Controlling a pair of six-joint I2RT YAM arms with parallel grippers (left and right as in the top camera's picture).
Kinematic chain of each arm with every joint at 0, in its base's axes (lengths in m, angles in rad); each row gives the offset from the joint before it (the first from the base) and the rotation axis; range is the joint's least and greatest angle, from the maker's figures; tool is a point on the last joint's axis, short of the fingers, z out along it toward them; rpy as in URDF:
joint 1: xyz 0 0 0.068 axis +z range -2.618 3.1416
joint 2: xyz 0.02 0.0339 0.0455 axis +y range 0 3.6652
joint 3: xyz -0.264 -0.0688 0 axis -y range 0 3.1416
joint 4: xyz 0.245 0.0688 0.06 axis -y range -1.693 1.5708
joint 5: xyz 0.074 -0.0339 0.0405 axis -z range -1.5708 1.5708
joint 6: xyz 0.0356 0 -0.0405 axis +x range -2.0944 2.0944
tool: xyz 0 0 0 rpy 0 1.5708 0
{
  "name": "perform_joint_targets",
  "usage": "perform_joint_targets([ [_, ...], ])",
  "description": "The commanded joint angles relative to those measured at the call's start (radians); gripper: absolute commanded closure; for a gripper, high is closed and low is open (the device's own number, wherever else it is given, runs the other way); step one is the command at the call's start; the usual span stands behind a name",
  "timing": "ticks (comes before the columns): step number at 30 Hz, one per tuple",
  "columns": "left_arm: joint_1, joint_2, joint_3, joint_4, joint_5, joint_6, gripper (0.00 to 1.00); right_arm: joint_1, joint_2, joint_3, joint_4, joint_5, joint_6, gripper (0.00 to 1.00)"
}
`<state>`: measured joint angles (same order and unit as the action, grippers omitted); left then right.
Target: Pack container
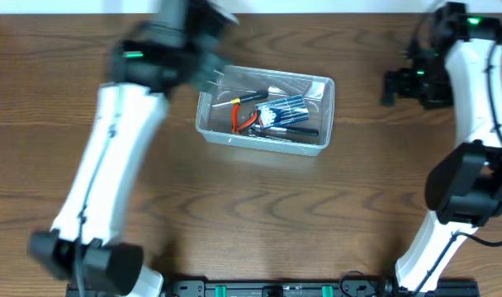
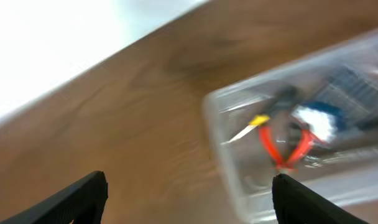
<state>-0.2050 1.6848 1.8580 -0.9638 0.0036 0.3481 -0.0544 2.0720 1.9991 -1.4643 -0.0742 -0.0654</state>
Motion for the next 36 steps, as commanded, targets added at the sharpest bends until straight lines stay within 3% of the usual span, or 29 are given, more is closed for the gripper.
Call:
perform_joint_targets([
  [1, 0.121, 0.036, -0.018, -0.059, 0.075, -0.193, 0.17, 0.153, -0.084, -0.001, -0.006, -0.083, -0.092, 0.03],
  [4, 0.194, 0.061, -0.034, -0.106, 0.16, -0.193, 0.17, 0.248, -0.09, -0.001, -0.005, -0.069, -0.1, 0.17],
  [5, 0.208, 0.072, -0.04, -0.116, 0.163, -0.194, 0.17, 0.273, -0.09, -0.001, -0.006, -0.076, -0.1, 0.29],
  [6, 0.216, 0.082, -0.044, -0.125, 0.162, -0.193, 0.17, 0.299, -0.09, -0.001, -0.008, -0.082, -0.1, 0.55],
  [7, 0.221, 0.095, -0.049, -0.129, 0.162, -0.193, 0.17, 0.321, -0.09, -0.001, -0.008, -0.084, -0.1, 0.71],
  [8, 0.223, 0.108, -0.053, -0.132, 0.161, -0.193, 0.17, 0.34, -0.09, -0.001, -0.008, -0.083, -0.1, 0.76],
  [9, 0.224, 0.122, -0.058, -0.135, 0.161, -0.193, 0.17, 0.359, -0.09, -0.001, -0.01, -0.081, -0.1, 0.91],
  [10, 0.224, 0.135, -0.06, -0.135, 0.162, -0.193, 0.17, 0.374, -0.09, -0.001, -0.014, -0.081, -0.098, 0.99],
  [18, 0.219, 0.257, -0.064, -0.135, 0.163, -0.193, 0.17, 0.495, -0.09, -0.005, -0.043, -0.103, -0.15, 0.99],
  [24, 0.216, 0.318, -0.064, -0.139, 0.173, -0.201, 0.18, 0.507, -0.09, -0.087, -0.015, -0.107, -0.19, 0.99],
  [36, 0.198, 0.334, -0.064, -0.133, 0.172, -0.2, 0.18, 0.564, -0.09, -0.197, -0.01, -0.14, -0.227, 0.99],
])
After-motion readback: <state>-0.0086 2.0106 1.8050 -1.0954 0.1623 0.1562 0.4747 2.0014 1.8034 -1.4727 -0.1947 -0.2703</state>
